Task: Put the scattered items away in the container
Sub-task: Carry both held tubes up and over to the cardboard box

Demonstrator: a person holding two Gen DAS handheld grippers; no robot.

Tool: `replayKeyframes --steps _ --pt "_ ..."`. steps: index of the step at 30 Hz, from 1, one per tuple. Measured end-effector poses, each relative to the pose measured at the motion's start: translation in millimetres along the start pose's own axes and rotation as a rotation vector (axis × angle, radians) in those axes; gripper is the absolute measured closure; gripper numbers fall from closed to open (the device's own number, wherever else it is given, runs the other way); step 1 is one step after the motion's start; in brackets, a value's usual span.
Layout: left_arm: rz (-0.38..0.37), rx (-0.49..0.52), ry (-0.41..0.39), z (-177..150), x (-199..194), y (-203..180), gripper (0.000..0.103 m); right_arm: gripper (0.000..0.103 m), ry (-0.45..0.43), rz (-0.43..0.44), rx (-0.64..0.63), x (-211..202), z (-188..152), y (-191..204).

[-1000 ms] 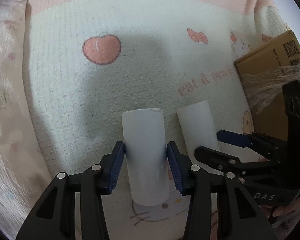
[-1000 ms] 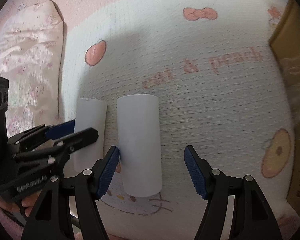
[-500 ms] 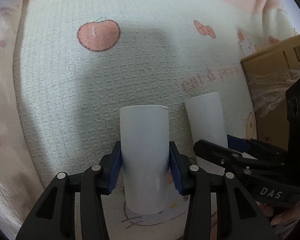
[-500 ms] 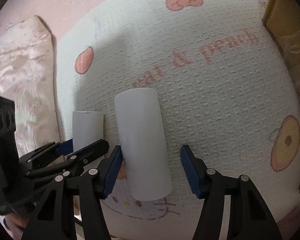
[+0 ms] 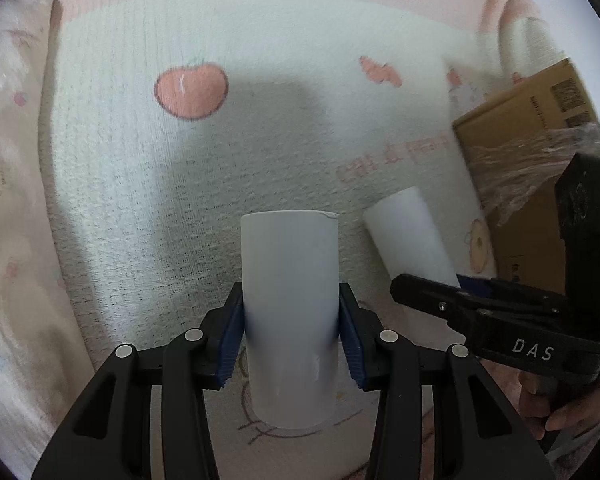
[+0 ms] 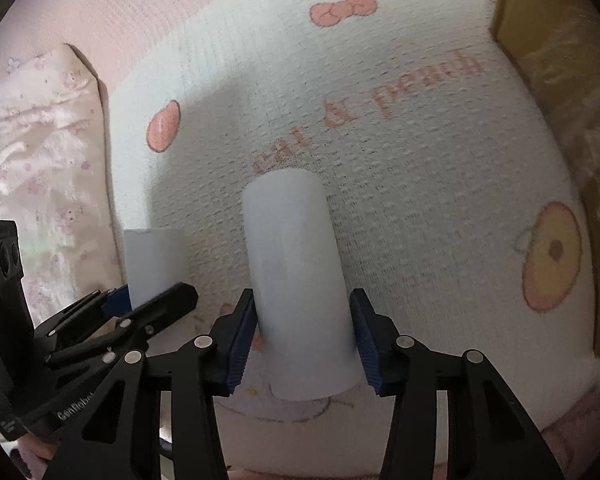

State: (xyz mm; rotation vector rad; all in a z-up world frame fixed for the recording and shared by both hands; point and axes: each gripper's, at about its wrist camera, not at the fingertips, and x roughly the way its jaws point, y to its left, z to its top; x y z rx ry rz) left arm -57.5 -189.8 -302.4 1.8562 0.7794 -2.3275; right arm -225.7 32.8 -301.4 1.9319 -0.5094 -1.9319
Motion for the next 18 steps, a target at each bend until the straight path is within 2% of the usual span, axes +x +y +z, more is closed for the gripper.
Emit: replayKeyframes --steps 5,13,18 --pt "0.011 0.013 -0.077 -4 -29 -5 0.056 0.062 -0.085 0.035 0.026 -37 -12 -7" --pt "0.0 0.013 -0.175 -14 -73 -18 0.056 0.062 -0.228 -0.007 0.006 -94 -26 8" --pt "0.001 0.056 -0.246 -18 -103 -35 0.056 0.062 -0.305 0.015 0.009 -127 -38 7"
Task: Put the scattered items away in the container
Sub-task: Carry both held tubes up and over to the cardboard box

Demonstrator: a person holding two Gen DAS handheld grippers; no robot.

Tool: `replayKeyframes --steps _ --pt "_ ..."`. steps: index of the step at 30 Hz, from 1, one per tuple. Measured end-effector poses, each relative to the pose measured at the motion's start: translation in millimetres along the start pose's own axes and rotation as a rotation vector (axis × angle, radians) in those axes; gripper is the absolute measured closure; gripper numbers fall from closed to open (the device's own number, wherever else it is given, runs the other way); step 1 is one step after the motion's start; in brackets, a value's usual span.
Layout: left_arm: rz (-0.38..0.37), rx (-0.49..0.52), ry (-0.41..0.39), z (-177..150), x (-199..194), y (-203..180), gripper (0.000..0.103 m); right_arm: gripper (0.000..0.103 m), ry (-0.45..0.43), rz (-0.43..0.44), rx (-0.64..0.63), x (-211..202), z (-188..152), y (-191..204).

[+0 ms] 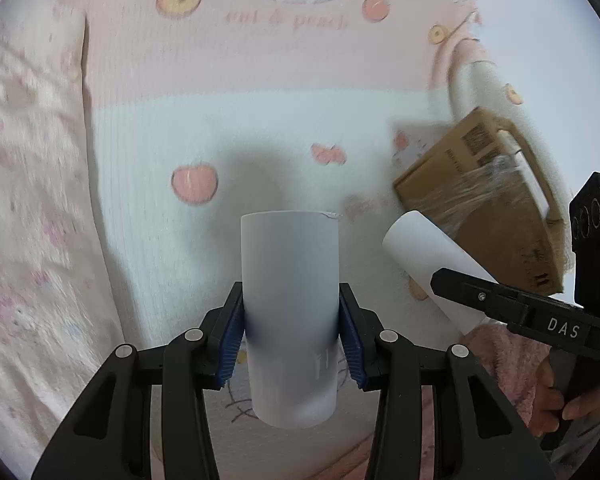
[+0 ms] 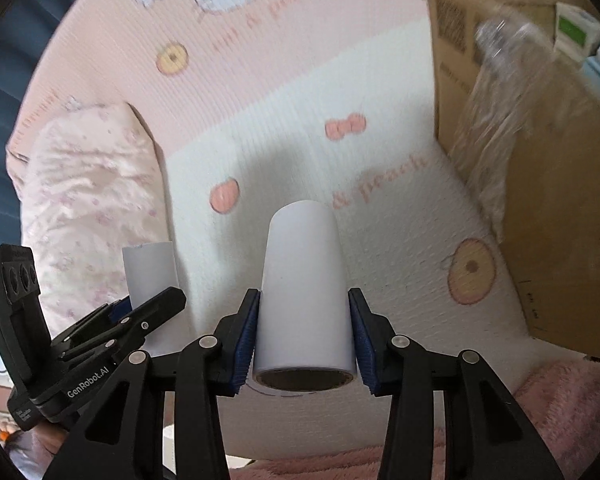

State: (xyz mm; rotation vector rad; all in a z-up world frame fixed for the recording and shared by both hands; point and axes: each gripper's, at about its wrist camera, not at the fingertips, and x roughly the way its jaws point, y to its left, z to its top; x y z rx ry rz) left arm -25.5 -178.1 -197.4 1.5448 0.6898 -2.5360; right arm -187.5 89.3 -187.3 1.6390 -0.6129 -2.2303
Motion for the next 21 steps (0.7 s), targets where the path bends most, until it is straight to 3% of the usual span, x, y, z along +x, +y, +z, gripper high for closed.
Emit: replayKeyframes --steps 8,21 --pt "0.009 0.073 -0.092 18 -25 -42 0.056 0.062 -0.106 -0.003 -0.013 -47 4 2" --pt "-0.064 0.192 -0.181 55 -40 -132 0.056 0.062 -0.274 -0.046 -0.054 -133 23 -21"
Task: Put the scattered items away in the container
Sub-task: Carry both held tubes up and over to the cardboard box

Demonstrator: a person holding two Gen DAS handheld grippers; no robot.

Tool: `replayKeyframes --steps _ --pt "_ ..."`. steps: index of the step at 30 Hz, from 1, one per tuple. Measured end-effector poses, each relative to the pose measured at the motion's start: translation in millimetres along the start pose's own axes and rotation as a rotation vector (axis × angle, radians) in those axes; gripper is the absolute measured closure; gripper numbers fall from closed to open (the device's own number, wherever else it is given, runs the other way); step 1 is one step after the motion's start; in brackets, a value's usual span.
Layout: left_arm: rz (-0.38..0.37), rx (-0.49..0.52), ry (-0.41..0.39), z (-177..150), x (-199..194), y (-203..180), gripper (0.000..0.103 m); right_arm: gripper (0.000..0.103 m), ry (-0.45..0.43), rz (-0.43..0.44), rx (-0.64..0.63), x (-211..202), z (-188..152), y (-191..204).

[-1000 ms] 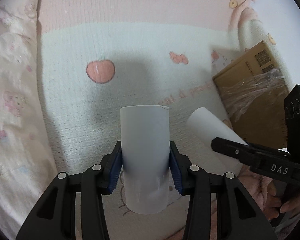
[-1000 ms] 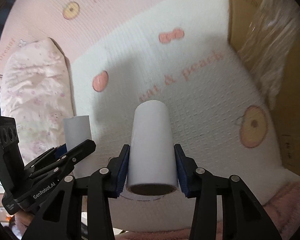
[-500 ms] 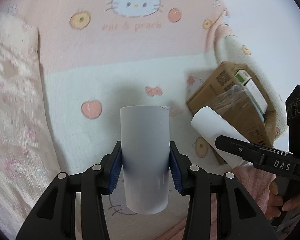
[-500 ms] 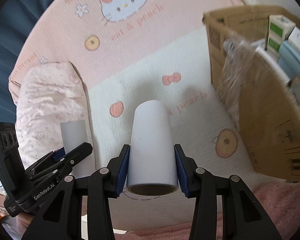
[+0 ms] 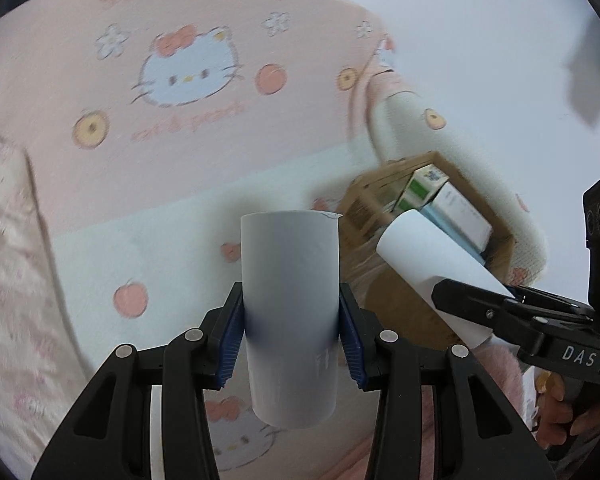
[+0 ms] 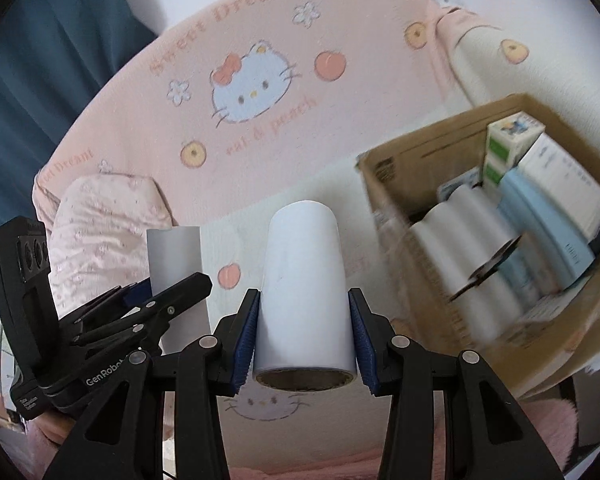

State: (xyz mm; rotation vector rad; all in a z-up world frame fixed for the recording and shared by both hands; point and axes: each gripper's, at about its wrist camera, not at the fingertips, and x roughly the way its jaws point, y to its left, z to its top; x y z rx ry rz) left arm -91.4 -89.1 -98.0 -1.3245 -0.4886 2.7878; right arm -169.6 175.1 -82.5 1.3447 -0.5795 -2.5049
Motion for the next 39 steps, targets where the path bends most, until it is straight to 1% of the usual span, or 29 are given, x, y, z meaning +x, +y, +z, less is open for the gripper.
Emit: replayKeyframes --steps 2,5,8,13,15,19,22,25,28,30,31,32,35,36,39 --pt "-0.022 0.018 -0.002 7 5 -14 0.056 0.062 -0.009 -0.016 0.003 -5 5 -8" --pt "-0.034 0.054 -0.002 16 14 -35 0.056 0.062 -0.02 -0.028 0.012 -12 14 -23" --pt "-0.025 0.09 0.012 28 27 -54 0.056 0.062 -0.026 -0.031 0.024 -17 22 -40" --pt "-0.03 0.142 0.029 39 49 -79 0.056 0.062 -0.026 -0.088 0.044 -24 38 -70" --pt "-0.031 0.158 0.04 45 59 -90 0.056 0.062 -0.03 -0.085 0.065 -26 43 -83" --pt "-0.037 0.186 0.047 55 75 -112 0.056 0.062 -0.033 -0.043 0.113 -29 52 -111" --pt "-0.026 0.186 0.069 62 91 -126 0.056 0.062 -0.034 -0.036 0.145 -28 59 -132" --pt "-0.021 0.174 0.115 67 110 -137 0.056 0.062 -0.016 -0.023 0.17 -21 66 -152" --pt "-0.015 0.15 0.153 70 126 -147 0.056 0.062 0.025 -0.058 0.171 -9 73 -168" --pt "-0.039 0.122 0.187 73 135 -154 0.056 0.062 0.063 -0.049 0.18 2 75 -180" --pt "-0.028 0.12 0.199 74 140 -158 0.056 0.062 0.081 -0.047 0.185 7 76 -186" --pt "-0.014 0.126 0.204 75 145 -163 0.056 0.062 0.084 -0.053 0.193 8 76 -192" --pt "-0.021 0.107 0.238 75 158 -170 0.056 0.062 0.101 -0.07 0.213 8 76 -206" --pt "-0.024 0.102 0.254 74 162 -173 0.056 0.062 0.1 -0.066 0.211 6 76 -210" --pt "0.0 0.098 0.267 74 170 -180 0.056 0.062 0.091 -0.036 0.22 1 77 -220"
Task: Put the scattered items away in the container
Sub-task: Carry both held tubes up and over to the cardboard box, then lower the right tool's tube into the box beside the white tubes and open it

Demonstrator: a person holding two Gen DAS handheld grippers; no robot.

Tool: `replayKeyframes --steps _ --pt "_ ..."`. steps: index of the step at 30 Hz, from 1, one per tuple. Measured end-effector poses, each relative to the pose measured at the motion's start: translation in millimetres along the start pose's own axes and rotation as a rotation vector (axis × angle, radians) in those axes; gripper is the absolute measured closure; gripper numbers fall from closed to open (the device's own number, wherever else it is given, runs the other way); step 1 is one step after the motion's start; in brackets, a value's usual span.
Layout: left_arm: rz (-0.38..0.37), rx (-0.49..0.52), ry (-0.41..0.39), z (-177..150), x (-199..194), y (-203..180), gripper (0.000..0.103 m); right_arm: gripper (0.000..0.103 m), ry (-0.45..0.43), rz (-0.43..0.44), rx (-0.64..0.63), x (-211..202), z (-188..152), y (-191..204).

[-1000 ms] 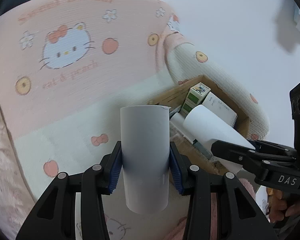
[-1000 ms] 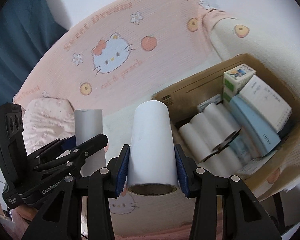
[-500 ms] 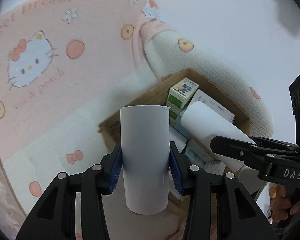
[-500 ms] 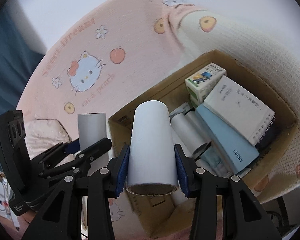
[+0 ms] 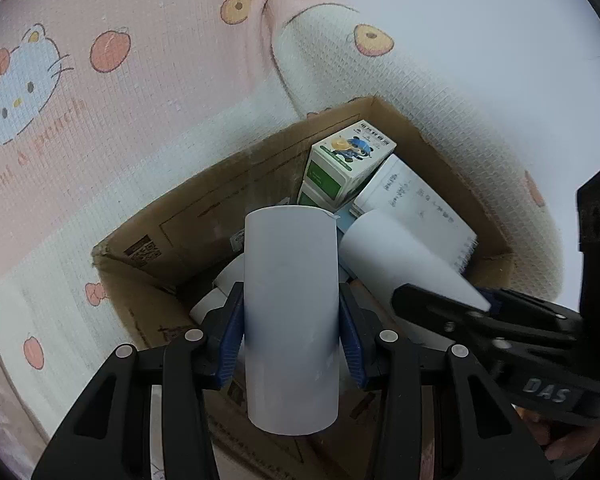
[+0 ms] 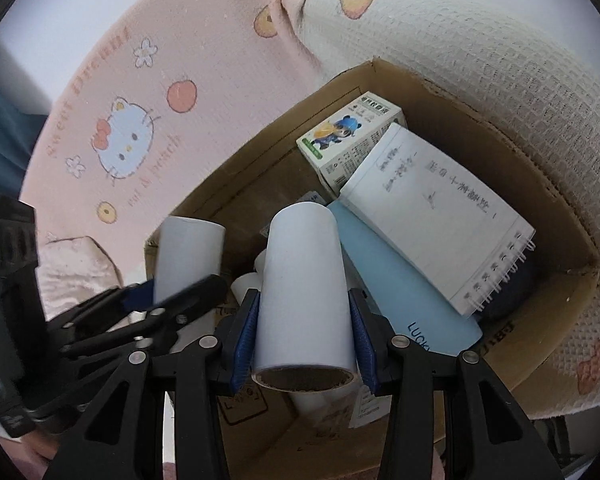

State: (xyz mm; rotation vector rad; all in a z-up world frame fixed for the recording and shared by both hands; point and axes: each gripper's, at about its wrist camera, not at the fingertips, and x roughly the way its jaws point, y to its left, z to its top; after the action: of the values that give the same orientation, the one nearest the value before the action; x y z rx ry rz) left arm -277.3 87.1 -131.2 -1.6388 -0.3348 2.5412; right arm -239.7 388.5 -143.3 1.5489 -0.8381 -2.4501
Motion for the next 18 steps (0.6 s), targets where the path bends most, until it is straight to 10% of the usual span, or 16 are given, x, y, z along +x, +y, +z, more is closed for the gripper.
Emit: replayKeyframes --steps 8,18 --pt "-0.018 -0.078 0.074 5 25 -4 0.056 0.062 -0.012 -0.078 0.018 -8 8 -24" --pt "0.008 -0.125 0.114 7 42 5 0.056 0.062 0.005 0.027 0.027 0 13 -29"
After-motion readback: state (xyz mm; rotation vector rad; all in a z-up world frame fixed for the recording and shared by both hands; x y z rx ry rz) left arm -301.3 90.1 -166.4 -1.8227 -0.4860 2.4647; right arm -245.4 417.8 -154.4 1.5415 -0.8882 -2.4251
